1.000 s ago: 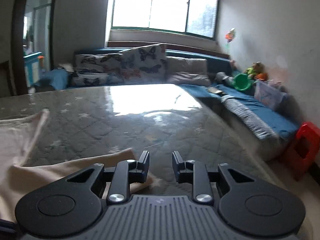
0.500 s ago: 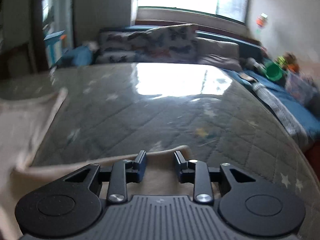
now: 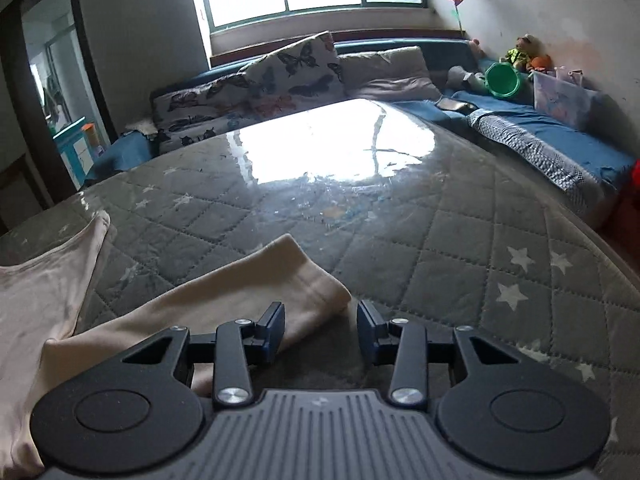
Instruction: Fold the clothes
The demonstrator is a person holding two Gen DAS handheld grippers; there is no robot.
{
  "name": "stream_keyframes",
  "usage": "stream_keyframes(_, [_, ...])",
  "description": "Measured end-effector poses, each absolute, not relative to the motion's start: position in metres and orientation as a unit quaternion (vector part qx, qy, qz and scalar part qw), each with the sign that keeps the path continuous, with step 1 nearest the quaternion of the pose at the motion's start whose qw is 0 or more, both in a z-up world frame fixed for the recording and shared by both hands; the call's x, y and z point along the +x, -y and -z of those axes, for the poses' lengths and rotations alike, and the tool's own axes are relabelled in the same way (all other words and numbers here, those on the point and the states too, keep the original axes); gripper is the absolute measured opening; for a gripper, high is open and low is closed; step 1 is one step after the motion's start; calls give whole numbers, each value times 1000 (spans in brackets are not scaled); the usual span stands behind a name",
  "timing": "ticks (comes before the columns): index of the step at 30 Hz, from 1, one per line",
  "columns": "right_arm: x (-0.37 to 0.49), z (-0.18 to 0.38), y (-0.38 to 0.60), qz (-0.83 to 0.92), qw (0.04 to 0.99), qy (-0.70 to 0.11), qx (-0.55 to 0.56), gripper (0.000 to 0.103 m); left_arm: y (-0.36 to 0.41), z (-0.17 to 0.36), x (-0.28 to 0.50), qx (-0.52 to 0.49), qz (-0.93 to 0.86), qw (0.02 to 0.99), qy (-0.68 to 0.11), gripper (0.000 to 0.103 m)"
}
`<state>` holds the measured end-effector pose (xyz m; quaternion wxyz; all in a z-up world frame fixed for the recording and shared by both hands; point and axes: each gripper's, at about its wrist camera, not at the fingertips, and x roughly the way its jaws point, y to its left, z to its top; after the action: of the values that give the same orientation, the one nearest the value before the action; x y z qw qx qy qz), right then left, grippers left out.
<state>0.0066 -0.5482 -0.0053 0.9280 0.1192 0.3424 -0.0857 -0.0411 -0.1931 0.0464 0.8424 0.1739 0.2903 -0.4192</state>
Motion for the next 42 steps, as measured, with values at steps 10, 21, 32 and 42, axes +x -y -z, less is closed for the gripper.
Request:
stream_keyframes(10, [16, 6, 529, 115, 932, -338, 67, 38, 184, -34, -62, 185, 413, 839, -300, 9])
stream_keyframes(21, [-33, -22, 433, -76, 950, -303, 4, 39, 85, -59, -58, 90, 322, 896, -293, 14])
stream_keyframes(32, [-65, -12, 324, -263, 913, -299, -88, 40, 77, -40, -83, 105, 325, 887, -311, 14])
stream_keyframes(42, [-84, -11, 320, -264, 912, -295, -105, 40, 67, -42, -90, 117, 323, 892, -294, 19])
